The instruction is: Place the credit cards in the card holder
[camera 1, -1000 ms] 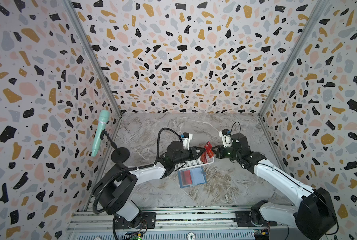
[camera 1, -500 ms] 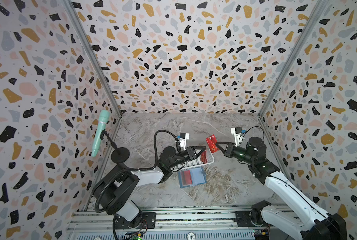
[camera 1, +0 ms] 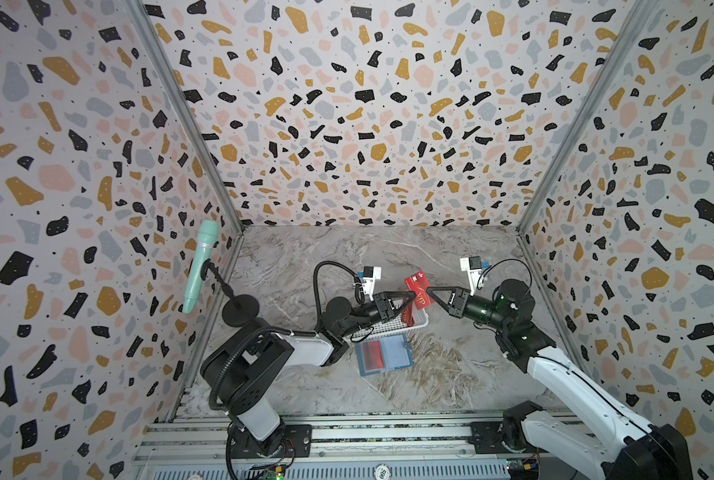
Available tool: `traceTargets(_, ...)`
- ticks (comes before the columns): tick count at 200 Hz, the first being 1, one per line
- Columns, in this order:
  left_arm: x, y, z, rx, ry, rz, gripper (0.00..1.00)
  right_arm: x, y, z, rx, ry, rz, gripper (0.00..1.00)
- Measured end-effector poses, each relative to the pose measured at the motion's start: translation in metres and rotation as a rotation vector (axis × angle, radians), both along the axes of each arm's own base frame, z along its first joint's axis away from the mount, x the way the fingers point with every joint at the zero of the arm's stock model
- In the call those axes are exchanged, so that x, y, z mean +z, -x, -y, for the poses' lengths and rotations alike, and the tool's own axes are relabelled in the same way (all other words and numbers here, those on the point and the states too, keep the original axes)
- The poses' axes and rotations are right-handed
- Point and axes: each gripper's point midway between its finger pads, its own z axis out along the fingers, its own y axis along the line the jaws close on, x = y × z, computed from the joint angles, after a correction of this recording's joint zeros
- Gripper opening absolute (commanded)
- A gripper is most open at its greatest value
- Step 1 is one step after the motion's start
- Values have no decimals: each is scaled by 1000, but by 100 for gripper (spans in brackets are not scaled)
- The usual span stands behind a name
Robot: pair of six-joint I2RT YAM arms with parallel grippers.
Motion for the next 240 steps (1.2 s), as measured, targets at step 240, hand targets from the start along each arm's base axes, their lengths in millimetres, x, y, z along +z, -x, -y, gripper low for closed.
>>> traceTargets(240,-106,31,-69,61,-469,-113,0,-134,52,-21,-56,478,-106,35)
